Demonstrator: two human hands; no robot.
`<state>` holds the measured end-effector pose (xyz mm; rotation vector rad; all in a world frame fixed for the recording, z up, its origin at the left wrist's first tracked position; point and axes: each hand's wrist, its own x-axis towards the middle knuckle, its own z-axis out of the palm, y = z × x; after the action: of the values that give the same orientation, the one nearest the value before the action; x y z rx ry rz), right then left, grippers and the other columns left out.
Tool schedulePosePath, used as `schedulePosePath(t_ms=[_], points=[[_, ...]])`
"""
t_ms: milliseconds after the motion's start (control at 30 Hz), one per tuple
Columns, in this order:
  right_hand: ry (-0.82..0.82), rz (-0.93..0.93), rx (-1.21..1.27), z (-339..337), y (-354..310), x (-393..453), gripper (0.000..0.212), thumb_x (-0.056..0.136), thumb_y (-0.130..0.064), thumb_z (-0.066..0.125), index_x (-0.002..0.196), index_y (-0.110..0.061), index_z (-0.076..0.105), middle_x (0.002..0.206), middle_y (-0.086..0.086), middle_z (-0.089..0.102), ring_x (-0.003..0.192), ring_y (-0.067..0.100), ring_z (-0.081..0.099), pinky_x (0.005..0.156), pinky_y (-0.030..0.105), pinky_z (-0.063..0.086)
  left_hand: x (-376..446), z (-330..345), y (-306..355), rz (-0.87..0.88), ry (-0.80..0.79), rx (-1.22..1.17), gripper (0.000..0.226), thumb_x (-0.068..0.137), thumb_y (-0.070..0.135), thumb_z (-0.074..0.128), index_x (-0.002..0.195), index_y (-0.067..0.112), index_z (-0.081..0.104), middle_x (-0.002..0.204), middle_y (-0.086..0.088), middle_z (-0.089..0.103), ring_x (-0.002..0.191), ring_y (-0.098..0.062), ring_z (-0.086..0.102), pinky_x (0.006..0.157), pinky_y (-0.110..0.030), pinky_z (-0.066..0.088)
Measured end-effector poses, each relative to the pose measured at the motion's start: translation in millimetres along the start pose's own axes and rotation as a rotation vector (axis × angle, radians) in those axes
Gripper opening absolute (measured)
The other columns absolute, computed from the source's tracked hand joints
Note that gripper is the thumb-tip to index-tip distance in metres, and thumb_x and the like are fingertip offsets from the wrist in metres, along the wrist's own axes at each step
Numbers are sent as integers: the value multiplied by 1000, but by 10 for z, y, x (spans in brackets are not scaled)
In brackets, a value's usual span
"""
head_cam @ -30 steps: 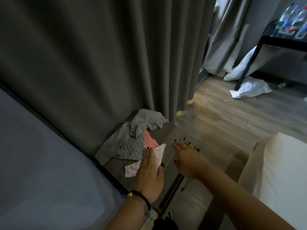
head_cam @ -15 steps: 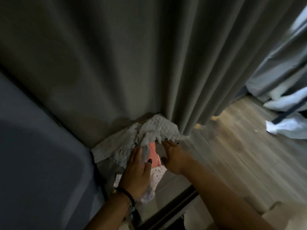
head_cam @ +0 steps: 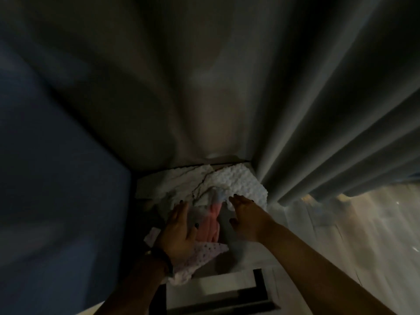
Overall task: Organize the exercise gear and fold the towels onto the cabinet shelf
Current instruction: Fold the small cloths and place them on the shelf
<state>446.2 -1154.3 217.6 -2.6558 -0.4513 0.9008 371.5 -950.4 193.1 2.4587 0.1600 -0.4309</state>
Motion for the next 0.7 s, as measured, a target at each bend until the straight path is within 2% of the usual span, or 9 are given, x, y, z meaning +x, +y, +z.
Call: schedulePosePath(t_ms=[67, 133, 167, 267, 367, 467, 567, 633, 700], points=[[2, -41, 23, 23, 43, 93, 66, 95, -31, 53, 150, -9, 23, 155, 15, 26, 143, 28, 23, 115, 26, 14, 58, 90, -31, -11, -33, 30, 73, 100, 29, 44, 152, 11, -3, 161, -6, 1, 149, -16, 6, 112, -14, -3], [-5, -100, 46, 82, 61, 227, 61, 95, -28, 53, 147, -7, 30, 152, 16, 32, 140, 29, 27, 110, 16, 6, 122, 179, -47, -32, -74, 1, 73, 100, 26, 44, 152, 10, -4, 161, -7, -2, 149, -17, 2, 117, -20, 1], [-17, -104, 56, 115, 53, 312, 61, 96, -29, 52, 148, -8, 27, 153, 14, 29, 141, 30, 26, 113, 19, 5, 166, 221, -63, -35, -89, -3, 73, 100, 25, 45, 152, 10, -5, 161, -8, -4, 149, -18, 1, 119, -23, 3], [-90, -63, 79, 241, 38, 579, 69, 96, -39, 49, 153, -19, 15, 158, 5, 14, 145, 29, 18, 119, 40, 18, 304, 361, -180, -40, -103, 44, 74, 101, 26, 44, 151, 11, -8, 161, -8, -10, 149, -20, -3, 118, -24, -1], [-91, -73, 65, 343, 46, 798, 65, 96, -26, 51, 152, -16, 19, 160, 7, 10, 147, 27, 13, 120, 39, 18, 450, 475, -305, -79, -118, 65, 74, 101, 29, 42, 149, 14, -12, 161, -8, -11, 149, -21, -4, 117, -25, -3], [-131, -119, 1, 377, 79, 955, 65, 98, -28, 46, 153, -20, 12, 162, 3, 0, 149, 26, -2, 120, 38, 13, 640, 530, -355, -73, -124, 33, 75, 99, 27, 46, 151, 14, -8, 161, -8, -6, 149, -22, -1, 121, -34, 2], [-133, -143, 22, 375, 108, 1065, 65, 98, -25, 47, 153, -15, 13, 161, 7, 2, 148, 26, 4, 116, 30, 11, 844, 541, -378, -12, -76, -8, 72, 96, 24, 51, 152, 12, 7, 160, -8, 8, 149, -23, 7, 120, -37, 11], [-111, -118, 62, 414, 121, 1138, 71, 96, -24, 50, 153, -18, 9, 161, 4, -2, 147, 26, 11, 116, 34, 20, 951, 552, -417, -1, -30, 25, 71, 96, 31, 52, 152, 13, 13, 159, -5, 13, 149, -22, 10, 119, -36, 13], [-123, -88, 80, 461, 130, 1215, 77, 94, -17, 53, 154, -21, 5, 161, 0, -7, 144, 26, 24, 108, 34, 35, 1022, 567, -459, -5, -10, 4, 73, 94, 37, 55, 152, 15, 17, 158, -4, 18, 147, -21, 15, 118, -36, 15]])
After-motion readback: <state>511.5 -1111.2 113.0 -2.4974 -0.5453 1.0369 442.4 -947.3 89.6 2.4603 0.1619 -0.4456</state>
